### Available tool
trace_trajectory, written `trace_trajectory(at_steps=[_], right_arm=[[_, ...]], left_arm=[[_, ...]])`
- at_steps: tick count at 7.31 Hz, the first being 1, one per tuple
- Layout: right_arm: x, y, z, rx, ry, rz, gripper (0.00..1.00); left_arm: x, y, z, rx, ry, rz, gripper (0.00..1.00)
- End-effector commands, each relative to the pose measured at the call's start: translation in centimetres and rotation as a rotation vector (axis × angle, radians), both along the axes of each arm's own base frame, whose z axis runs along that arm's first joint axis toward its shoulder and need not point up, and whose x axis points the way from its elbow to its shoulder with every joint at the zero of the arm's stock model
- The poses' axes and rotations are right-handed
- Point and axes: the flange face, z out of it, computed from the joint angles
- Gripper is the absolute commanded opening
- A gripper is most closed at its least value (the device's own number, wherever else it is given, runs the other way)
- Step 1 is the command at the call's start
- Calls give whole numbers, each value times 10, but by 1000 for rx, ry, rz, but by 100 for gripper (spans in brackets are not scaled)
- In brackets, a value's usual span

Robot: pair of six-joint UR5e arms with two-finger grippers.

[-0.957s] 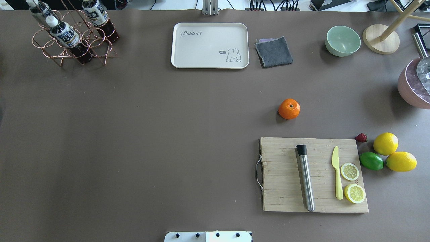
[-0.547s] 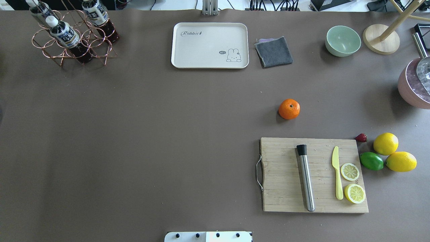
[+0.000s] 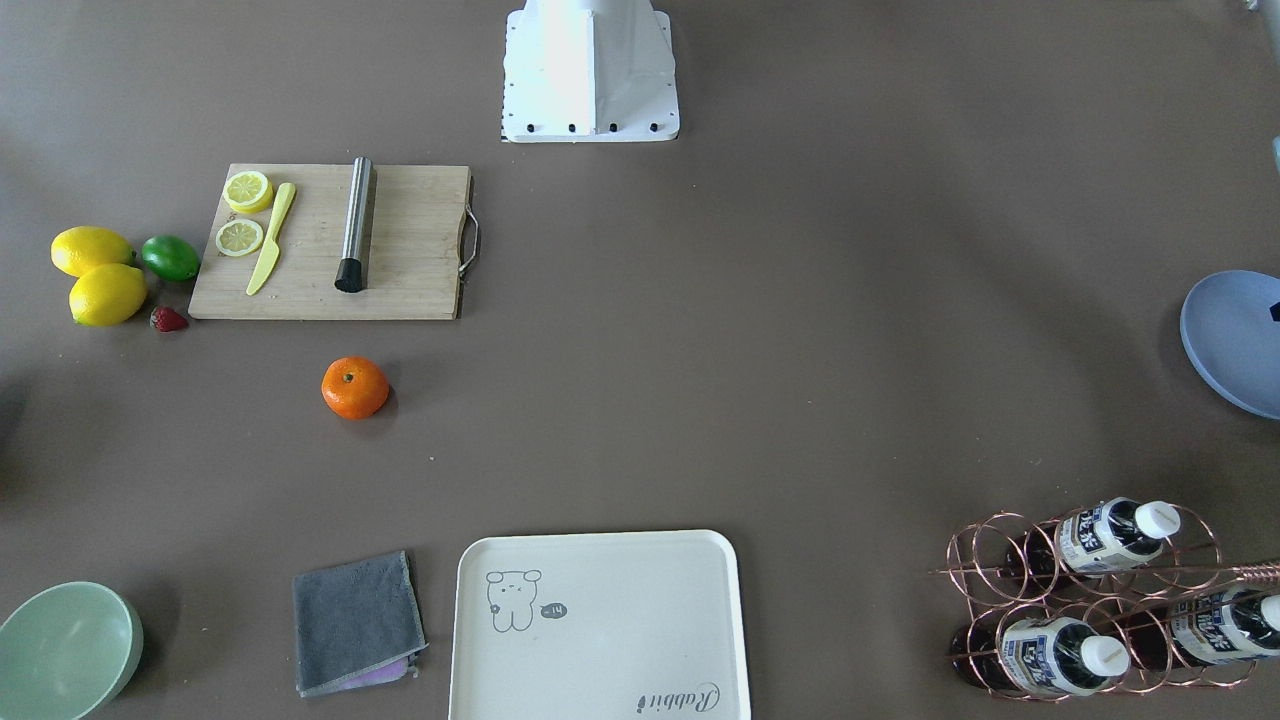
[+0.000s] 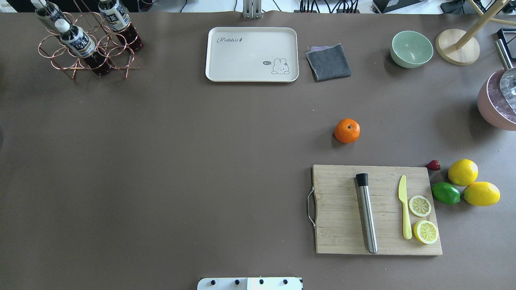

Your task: Pick orange to plate

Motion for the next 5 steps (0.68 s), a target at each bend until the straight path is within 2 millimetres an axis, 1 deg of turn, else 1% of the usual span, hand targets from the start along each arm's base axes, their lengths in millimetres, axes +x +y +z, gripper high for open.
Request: trace_trajectory(at_steps=[1,2,3,5], right_arm=[[-7,-4,-6,13,-4,-13,100],[-9,-5,-8,15,-6,-15,100],[-10,-6,-10,20,-6,-17,100],[-11,-10,-12,49,-6,-20,100]], left_arm=[[-6,-5,32,-54,-11,-2,98],[-15,-1,42,-79,-14,-19,98],[-17,1,48,-93,-16,-25,98],[-17,-6,58,-118,-32,-28,98]])
